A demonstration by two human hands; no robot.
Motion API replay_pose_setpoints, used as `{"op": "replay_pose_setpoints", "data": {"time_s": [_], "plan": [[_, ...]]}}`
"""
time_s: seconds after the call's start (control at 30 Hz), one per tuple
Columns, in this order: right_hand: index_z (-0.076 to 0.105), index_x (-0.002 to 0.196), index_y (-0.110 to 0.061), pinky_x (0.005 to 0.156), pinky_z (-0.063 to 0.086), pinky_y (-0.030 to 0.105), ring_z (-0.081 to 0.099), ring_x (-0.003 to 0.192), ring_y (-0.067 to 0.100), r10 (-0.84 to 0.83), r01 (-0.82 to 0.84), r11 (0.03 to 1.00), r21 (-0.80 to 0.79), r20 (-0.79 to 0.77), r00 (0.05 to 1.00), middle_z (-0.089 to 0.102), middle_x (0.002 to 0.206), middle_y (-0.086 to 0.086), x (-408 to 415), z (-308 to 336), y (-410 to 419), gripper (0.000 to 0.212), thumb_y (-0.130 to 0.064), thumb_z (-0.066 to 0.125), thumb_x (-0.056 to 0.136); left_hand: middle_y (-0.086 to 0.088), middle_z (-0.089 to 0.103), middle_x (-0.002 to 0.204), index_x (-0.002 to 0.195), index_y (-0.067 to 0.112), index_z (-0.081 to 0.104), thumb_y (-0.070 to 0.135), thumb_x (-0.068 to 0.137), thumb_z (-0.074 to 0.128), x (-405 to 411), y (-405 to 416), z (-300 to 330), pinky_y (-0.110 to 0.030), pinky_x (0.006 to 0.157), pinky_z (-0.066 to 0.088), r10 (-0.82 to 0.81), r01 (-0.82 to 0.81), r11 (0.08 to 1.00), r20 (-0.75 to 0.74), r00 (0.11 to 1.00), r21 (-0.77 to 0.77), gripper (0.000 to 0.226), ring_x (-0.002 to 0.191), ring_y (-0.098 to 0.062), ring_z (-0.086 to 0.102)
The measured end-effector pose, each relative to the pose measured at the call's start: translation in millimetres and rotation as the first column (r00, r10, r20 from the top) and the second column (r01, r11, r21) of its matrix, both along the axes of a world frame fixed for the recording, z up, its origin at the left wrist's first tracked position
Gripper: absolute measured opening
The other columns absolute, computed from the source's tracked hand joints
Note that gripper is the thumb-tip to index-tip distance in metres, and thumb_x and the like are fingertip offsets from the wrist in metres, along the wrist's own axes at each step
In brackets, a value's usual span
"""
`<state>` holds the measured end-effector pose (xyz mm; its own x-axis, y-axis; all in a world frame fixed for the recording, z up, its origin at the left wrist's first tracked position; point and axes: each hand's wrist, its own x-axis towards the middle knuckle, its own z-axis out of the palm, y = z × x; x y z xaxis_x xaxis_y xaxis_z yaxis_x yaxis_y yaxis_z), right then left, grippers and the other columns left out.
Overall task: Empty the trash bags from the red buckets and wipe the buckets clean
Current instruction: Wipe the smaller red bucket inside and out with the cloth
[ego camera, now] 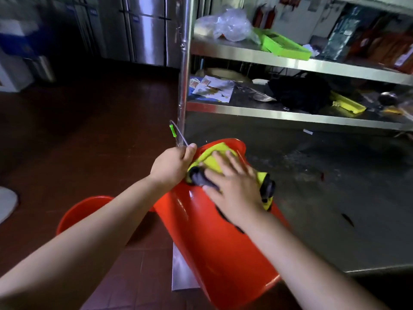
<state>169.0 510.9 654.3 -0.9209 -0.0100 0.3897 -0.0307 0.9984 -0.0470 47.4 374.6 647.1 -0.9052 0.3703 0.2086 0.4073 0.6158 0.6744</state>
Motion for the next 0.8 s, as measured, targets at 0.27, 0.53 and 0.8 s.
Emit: {"op": "replay_pose_setpoints", "data": {"time_s": [0.27, 0.53, 0.8], "plan": [[0.056, 0.125, -0.04, 0.099, 0.035, 0.046, 0.031, 0.14, 0.024, 0.086, -0.098, 0.989, 0.114, 0.104, 0.991, 0.04, 0.148, -0.007, 2.7, -3.4, 13.6, 0.041, -0.052, 0.04, 0.089, -0.002, 0.047, 0.057, 0.055, 0.017, 0.038, 0.047, 0.098, 0.03, -14.0, 15.1, -8.9, -0.033, 0.06, 0.029, -0.025, 0.025, 1.0, -0.061, 0.998, 0.011, 0.053, 0.069, -0.033, 0.051], [0.051, 0.135, -0.029, 0.109, 0.032, 0.027, 0.036, 0.136, 0.01, -0.148, 0.195, 0.742, -0.642, 0.127, 0.981, 0.042, 0.147, -0.01, -7.6, -14.4, 88.4, 0.043, -0.041, 0.051, 0.093, 0.001, 0.044, 0.056, 0.056, 0.019, 0.036, 0.046, 0.099, 0.025, -20.4, 22.2, -10.8, -0.032, 0.059, 0.028, -0.028, 0.026, 0.999, -0.105, 0.994, -0.019, 0.052, 0.063, -0.029, 0.046], [0.057, 0.119, -0.036, 0.097, 0.035, 0.048, 0.033, 0.138, 0.028, -0.202, 0.198, 0.978, 0.062, 0.063, 0.977, 0.038, 0.15, -0.003, 40.6, -16.2, 11.1, 0.037, -0.049, 0.045, 0.086, -0.004, 0.049, 0.071, 0.063, 0.018, 0.042, 0.049, 0.098, 0.022, -29.1, 35.2, -3.3, -0.033, 0.066, 0.033, -0.074, 0.062, 0.985, -0.069, 0.995, -0.163, 0.051, 0.074, -0.025, 0.045]]}}
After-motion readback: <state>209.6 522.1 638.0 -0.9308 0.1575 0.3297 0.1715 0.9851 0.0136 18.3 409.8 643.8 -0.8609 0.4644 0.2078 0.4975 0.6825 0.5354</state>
